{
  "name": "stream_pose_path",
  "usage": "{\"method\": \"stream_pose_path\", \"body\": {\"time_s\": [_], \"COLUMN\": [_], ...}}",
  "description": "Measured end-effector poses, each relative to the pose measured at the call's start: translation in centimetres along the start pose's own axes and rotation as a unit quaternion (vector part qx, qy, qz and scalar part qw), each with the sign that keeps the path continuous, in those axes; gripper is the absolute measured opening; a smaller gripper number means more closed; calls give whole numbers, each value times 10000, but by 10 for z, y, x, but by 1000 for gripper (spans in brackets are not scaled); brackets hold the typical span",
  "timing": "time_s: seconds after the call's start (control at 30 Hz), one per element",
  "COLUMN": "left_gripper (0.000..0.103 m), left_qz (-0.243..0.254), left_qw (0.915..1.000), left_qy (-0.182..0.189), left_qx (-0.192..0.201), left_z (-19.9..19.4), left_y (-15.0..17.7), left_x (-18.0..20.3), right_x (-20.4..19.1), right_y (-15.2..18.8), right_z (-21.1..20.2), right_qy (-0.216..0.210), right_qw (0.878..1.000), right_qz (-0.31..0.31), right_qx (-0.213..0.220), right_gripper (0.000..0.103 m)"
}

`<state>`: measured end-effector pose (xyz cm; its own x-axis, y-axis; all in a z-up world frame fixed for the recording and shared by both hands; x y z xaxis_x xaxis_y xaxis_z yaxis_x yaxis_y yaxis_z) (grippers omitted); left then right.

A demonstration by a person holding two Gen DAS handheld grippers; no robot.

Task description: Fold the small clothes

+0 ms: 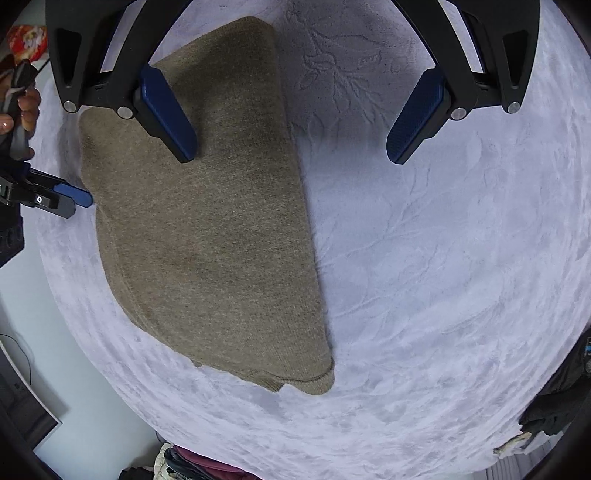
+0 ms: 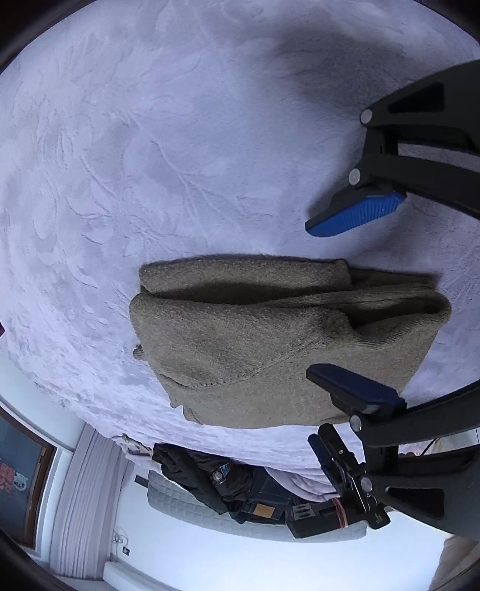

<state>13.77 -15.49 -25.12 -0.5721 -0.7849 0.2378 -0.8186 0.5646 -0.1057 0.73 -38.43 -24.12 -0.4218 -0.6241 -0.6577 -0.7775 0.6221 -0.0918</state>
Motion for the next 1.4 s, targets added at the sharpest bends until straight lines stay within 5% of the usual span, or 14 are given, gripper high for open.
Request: {"method": "stream_pose_path", "body": {"time_s": [0.37,0.7,1.33,1.4], "left_gripper": [103,103,103,101], "left_qz": [433,388,258,273], "left_qw": [9981,9978,9992,9992], "left_qy": [383,510,306,282], "left_qx": [-217,-177,-86,-68], "left_z": [27,45,55,53], "left_y": [-15,-35,-42,-41], "left_x": [37,52,62,64], "right_x": [9,-20,-27,-27], "right_y": [-35,-63,-74,-73], "right_z": [23,52,80,81], "right_qy": [-690,-1353,-1290,-1208], "right_qw": [9973,9875,9873,9881], "right_qz": [107,-416,-361,-340], "right_qx": [-207,-690,-849,-890], "right_gripper": [78,80,78,65]}}
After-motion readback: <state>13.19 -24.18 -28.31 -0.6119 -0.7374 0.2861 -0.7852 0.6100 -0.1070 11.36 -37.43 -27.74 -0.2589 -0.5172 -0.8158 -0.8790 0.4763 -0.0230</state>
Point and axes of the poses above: each gripper's, at about its wrist camera, not at the fingertips, and z roughly the way its jaws point, x to its right, y to its underside, the point moved 10 cm from there along z, roughly the way its jaws point, and after that the axes turned 8 degrees about -x, right-handed, at the moved point
